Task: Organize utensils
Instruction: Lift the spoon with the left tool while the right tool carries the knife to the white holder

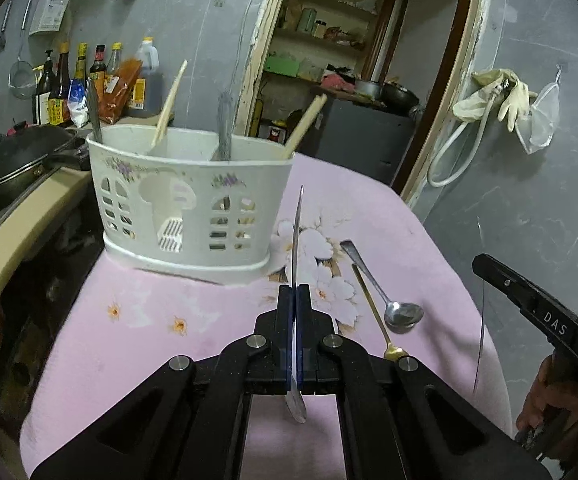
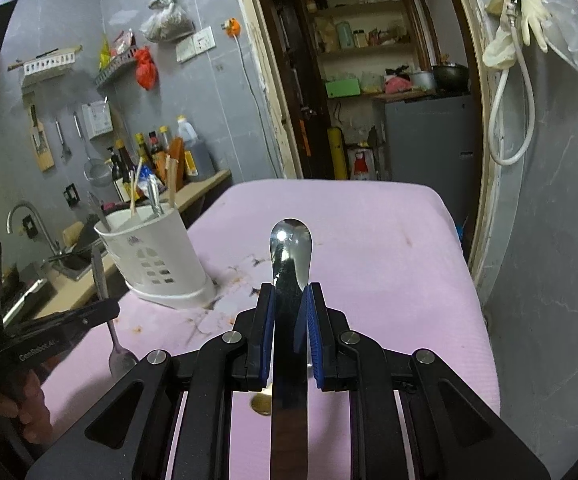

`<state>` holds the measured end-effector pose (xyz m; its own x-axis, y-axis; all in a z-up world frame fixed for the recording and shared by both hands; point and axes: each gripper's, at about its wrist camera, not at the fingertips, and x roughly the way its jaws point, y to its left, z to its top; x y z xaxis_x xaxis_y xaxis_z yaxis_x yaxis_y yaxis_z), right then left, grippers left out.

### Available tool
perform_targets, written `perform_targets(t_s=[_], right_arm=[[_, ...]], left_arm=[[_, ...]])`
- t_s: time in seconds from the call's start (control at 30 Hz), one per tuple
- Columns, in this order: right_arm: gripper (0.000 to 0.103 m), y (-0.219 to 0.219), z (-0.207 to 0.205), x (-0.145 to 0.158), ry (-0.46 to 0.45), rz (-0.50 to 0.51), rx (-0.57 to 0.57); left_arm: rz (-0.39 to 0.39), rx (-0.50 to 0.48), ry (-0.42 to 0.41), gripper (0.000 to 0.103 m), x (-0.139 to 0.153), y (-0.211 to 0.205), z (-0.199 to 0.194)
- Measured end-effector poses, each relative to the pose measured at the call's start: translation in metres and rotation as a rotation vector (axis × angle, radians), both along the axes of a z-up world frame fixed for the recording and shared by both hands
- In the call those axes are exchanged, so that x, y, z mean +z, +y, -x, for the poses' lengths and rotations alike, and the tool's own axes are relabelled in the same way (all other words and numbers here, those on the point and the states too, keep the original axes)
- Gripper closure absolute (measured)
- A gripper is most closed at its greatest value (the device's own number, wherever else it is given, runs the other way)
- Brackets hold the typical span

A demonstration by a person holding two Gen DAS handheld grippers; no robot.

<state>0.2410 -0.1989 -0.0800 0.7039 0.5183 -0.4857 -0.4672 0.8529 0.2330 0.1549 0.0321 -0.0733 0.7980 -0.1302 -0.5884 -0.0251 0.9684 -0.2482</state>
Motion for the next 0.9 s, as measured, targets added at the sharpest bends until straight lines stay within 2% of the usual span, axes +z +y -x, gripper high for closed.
perform_targets(t_s=[0.2, 0.43, 0.57, 0.73, 0.9], right_arm=[[0.090, 0.019, 0.007, 0.031, -0.059, -0.056, -0.011], [0.090, 0.064, -0.002, 0.085, -0.192, -0.152, 0.011], [0.090, 0.098, -0.016, 0.108, -0.270, -0.218, 0.014], [0.090, 0.134, -0.035, 0.119, -0.330, -0.299, -0.014], [0.090, 0.161, -0.049, 0.110, -0.363, -0.335, -0.062]], left_arm=[[0.008, -0.010, -0.052, 0.103, 0.034, 0.017, 0.001], [-0.040, -0.018, -0.138, 0.103, 0.091, 0.050, -0.014], [-0.041, 0.001, -0.201, 0.103, 0.116, 0.082, -0.028], [-0.018, 0.051, -0.261, 0.103, 0.128, 0.127, -0.054], [-0.030, 0.108, -0.287, 0.103, 0.124, 0.160, -0.080]])
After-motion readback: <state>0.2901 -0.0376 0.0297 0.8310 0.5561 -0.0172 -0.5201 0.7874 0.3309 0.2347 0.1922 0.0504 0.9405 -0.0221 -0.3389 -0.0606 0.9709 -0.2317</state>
